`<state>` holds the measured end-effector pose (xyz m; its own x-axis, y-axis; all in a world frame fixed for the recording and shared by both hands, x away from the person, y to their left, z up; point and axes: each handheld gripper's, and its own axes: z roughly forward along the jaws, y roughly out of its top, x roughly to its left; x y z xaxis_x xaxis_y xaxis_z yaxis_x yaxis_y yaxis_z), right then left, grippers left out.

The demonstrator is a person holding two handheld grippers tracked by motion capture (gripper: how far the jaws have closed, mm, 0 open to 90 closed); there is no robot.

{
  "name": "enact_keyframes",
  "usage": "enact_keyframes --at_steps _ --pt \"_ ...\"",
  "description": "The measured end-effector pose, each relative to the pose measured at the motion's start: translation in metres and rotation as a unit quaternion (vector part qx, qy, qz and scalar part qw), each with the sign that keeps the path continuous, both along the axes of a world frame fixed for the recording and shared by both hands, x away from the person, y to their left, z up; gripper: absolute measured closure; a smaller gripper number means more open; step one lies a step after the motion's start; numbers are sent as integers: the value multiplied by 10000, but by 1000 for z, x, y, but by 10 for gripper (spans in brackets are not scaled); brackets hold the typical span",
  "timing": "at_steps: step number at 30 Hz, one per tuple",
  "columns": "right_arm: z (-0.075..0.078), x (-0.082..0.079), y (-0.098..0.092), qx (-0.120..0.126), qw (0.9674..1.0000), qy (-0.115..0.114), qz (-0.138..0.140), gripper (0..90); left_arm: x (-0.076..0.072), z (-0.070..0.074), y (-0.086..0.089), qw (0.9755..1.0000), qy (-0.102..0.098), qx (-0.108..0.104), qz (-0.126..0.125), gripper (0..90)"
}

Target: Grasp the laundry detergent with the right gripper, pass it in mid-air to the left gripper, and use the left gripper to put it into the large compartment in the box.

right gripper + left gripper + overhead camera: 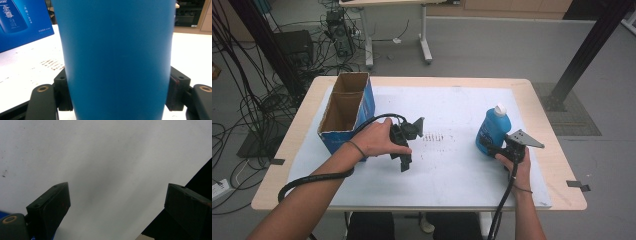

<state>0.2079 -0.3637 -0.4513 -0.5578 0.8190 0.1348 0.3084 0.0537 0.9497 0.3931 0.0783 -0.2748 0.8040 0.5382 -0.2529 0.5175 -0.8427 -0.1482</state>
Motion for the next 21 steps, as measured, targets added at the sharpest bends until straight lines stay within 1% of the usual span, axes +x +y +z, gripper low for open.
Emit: enact_keyframes --at_steps 6,7,11,21 --pt "0 0 0 -17 10000 3 8 336 0 0 0 10000 14 -16 3 68" --pt "0 0 0 -19 10000 -3 3 359 0 0 0 10000 12 -3 -23 69" --pt "0 1 0 -31 10000 -21 43 392 0 0 1 10000 18 -14 -16 68" --pt "-1 0 1 -80 9999 -64 33 403 0 2 0 10000 -3 -21 -42 68"
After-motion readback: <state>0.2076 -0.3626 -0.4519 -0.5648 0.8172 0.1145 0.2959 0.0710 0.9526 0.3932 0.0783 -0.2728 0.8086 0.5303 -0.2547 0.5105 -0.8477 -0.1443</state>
